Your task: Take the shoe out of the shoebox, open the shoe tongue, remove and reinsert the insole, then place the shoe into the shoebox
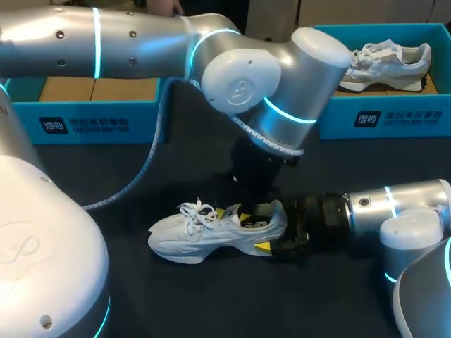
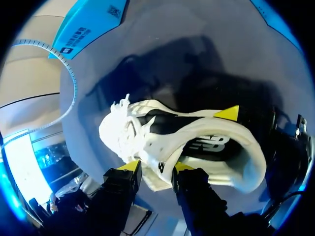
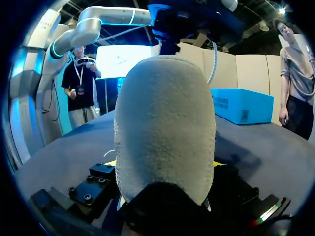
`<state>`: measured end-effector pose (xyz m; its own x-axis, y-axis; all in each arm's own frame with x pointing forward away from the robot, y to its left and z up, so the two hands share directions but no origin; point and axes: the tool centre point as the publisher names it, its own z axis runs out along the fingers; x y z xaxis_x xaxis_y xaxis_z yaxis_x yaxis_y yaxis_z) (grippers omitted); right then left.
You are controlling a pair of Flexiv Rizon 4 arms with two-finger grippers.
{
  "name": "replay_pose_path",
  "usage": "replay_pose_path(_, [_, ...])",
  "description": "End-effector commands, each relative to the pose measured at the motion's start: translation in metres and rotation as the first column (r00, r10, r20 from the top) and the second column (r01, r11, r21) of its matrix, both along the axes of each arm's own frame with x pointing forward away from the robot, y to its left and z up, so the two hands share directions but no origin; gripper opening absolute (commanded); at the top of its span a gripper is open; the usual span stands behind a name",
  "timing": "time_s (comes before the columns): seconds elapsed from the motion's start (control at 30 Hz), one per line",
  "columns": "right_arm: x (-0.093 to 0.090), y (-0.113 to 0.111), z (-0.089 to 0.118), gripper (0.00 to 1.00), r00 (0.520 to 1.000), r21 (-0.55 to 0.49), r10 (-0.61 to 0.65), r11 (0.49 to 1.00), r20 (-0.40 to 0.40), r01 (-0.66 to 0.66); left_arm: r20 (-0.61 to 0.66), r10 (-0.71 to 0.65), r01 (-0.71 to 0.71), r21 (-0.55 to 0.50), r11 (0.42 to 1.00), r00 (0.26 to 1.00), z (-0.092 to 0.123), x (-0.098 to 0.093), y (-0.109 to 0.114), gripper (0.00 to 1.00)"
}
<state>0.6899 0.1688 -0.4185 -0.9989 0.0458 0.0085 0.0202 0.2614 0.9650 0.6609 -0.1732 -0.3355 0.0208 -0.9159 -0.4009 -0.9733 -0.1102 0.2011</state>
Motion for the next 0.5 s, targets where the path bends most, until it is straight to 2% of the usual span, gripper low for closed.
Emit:
replay_pose_path(0.03, [0.0, 0.001, 0.0, 0.0, 1.0, -0.004, 0.0, 1.0, 0.001, 0.0, 0.016, -0.003, 0.004, -0.036, 0.999, 1.0, 0.009, -0.006, 0.011, 0.4])
replay_pose_path(0.17, [0.0, 0.001, 0.0, 0.0, 1.0, -0.004, 0.0, 1.0, 0.001, 0.0, 0.02, -0.001, 0.002, -0.051, 0.999, 1.0, 0.011, -0.004, 0.012, 0.38])
replay_pose_path(0.23, [0.0, 0.001, 0.0, 0.0, 1.0, -0.004, 0.0, 1.0, 0.001, 0.0, 0.001, -0.02, 0.02, -0.054, 0.998, 1.0, 0.01, -0.003, 0.009, 0.46])
replay_pose_path(0.27, [0.0, 0.001, 0.0, 0.0, 1.0, -0.004, 0.0, 1.0, 0.001, 0.0, -0.01, -0.025, 0.024, -0.053, 0.998, 1.0, 0.01, -0.003, 0.006, 0.46])
replay_pose_path(0.43, [0.0, 0.001, 0.0, 0.0, 1.0, -0.004, 0.0, 1.0, 0.001, 0.0, -0.008, -0.043, 0.042, -0.028, 0.999, 0.999, 0.002, -0.003, -0.003, 0.33])
replay_pose_path(0.5, [0.0, 0.001, 0.0, 0.0, 1.0, -0.004, 0.0, 1.0, 0.001, 0.0, -0.007, -0.043, 0.043, -0.025, 0.999, 0.999, 0.001, -0.004, -0.004, 0.2])
